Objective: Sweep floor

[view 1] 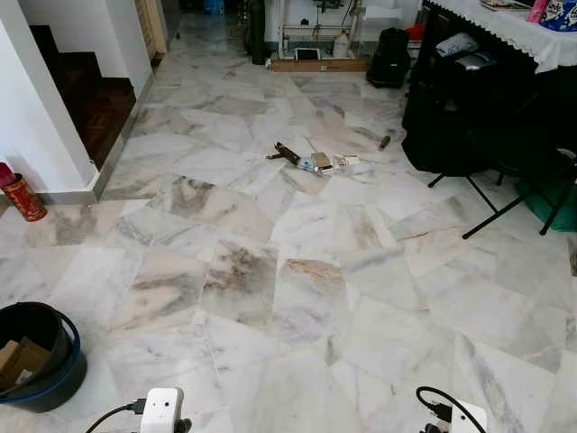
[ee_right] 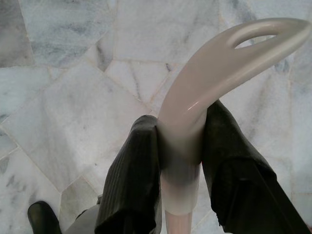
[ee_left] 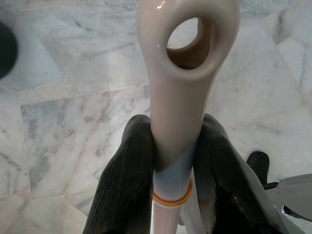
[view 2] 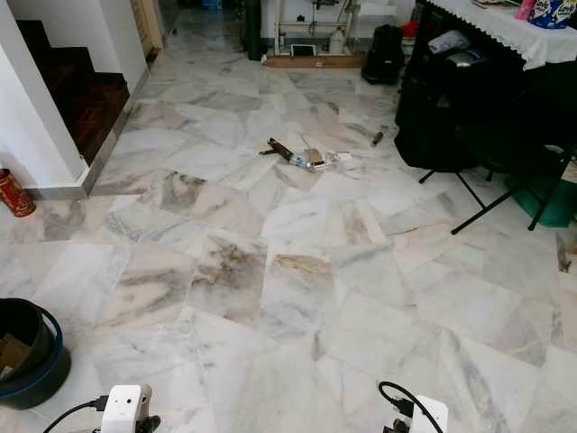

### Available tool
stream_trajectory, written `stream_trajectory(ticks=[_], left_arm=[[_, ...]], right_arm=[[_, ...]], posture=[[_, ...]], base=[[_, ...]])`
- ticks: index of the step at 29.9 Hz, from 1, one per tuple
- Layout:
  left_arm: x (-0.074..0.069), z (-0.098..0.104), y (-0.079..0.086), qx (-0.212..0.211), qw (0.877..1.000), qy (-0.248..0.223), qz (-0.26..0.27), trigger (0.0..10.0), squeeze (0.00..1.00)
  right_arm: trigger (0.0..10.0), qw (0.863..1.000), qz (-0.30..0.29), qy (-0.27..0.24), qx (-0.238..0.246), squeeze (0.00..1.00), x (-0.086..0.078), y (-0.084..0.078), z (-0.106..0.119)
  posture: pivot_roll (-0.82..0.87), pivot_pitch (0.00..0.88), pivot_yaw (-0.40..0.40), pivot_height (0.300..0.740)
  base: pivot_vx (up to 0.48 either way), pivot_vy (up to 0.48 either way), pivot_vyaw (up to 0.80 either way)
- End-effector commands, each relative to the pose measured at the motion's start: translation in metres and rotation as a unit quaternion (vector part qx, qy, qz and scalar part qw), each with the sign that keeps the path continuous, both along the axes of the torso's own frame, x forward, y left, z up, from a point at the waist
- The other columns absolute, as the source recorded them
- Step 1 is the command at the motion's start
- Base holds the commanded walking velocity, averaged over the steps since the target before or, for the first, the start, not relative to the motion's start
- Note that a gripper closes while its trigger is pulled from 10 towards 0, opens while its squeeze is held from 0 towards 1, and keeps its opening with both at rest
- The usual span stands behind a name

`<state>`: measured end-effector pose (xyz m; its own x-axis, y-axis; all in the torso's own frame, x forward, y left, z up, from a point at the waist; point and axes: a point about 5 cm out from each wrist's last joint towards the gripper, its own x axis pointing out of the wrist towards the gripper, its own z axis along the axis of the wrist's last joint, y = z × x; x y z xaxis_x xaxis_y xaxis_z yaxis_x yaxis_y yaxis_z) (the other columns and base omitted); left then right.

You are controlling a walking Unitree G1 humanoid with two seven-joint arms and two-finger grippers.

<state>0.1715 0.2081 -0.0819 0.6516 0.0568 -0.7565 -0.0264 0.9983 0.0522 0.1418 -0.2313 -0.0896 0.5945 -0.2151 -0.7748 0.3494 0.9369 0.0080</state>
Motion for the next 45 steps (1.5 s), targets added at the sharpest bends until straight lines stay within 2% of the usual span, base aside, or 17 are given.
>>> stream_trajectory(ticks=[1, 5, 10, 15, 17, 23, 45], left_arm=[[-0.0267, -0.0058, 0.0375, 0.029, 0.996, 0.083, 0.014, 10.0, 0.0], [-0.0271, -0.0071, 0.0343, 0.038, 0.995, 0.089, 0.008, 10.0, 0.0], [-0.0275, -0.007, 0.0339, 0.035, 0.996, 0.085, 0.002, 10.0, 0.0], [-0.0214, -0.0051, 0.0322, 0.041, 0.995, 0.086, -0.031, 10.0, 0.0], [-0.0215, -0.005, 0.0328, 0.042, 0.995, 0.086, -0.027, 10.0, 0.0], [-0.0179, -0.0039, 0.0338, 0.021, 0.996, 0.078, 0.03, 10.0, 0.0], [-0.0179, -0.0039, 0.0338, 0.021, 0.996, 0.078, 0.03, 10.0, 0.0]], right_arm=[[10.0, 0.986, 0.153, -0.003, 0.068, 0.0, 0.0322, 0.0571, 0.0027], [10.0, 0.989, 0.137, -0.004, 0.06, 0.0, 0.0312, 0.0501, 0.003], [10.0, 0.992, 0.111, -0.004, 0.065, 0.0, 0.028, 0.051, 0.0013], [10.0, 0.987, 0.148, 0.002, 0.056, 0.0, 0.0272, 0.0549, 0.0007], [10.0, 0.988, 0.146, -0.002, 0.058, 0.0, 0.0282, 0.0544, 0.0014], [10.0, 0.986, 0.157, 0.003, 0.048, 0.0, 0.0288, 0.0525, 0.0016], [10.0, 0.986, 0.157, 0.003, 0.048, 0.0, 0.0288, 0.0525, 0.0016]], posture=[[-0.1, 0.0, 0.029, 0.74], [-0.08, 0.0, 0.026, 0.74], [-0.06, 0.0, 0.023, 0.74], [-0.06, 0.0, 0.018, 0.74], [-0.06, 0.0, 0.017, 0.74], [-0.06, 0.0, 0.018, 0.74], [-0.06, 0.0, 0.018, 0.74]], base=[[0.0, 0.0, 0.0], [0.0, 0.0, 0.0], [0.0, 0.0, 0.0], [0.0, 0.0, 0.0], [0.0, 0.0, 0.0], [0.0, 0.0, 0.0], [0.0, 0.0, 0.0]])
